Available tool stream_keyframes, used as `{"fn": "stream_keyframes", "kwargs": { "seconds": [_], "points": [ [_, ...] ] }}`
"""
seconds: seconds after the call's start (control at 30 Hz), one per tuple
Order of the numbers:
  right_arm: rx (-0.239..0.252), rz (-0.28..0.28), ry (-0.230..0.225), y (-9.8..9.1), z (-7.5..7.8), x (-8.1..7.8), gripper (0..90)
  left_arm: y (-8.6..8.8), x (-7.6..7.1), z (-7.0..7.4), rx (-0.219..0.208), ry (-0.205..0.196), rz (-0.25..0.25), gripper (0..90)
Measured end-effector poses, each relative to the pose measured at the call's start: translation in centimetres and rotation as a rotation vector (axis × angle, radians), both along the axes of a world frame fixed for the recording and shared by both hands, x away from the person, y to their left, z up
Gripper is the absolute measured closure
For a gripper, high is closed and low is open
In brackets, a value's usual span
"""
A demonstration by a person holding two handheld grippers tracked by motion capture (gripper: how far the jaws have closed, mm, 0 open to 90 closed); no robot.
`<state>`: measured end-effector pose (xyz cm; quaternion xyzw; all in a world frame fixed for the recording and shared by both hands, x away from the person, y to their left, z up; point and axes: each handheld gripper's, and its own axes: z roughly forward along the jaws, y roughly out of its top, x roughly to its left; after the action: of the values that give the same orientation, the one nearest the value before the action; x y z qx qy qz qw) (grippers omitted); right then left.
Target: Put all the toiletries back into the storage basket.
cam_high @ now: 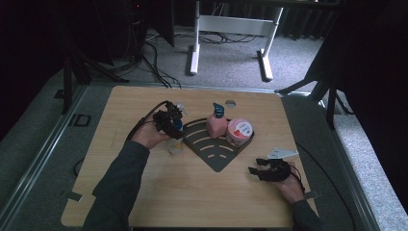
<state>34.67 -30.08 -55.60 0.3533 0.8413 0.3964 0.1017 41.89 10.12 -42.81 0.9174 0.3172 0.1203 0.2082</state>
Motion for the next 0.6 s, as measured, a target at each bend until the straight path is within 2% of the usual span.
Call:
{"fn": "stream_keyframes", "kwargs": {
  "seconds": [0.37,0.6],
  "points": [
    [0.0,0.0,0.0,-0.01,0.0,0.0,42.5,-0.21,0.1,-0.09,0.015,0.012,0.019,51.4],
    [0.002,0.0,0.001,-0.02,0.0,0.01,42.4,-0.22,0.22,-0.1,0.017,0.028,0.026,51.4]
  ]
}}
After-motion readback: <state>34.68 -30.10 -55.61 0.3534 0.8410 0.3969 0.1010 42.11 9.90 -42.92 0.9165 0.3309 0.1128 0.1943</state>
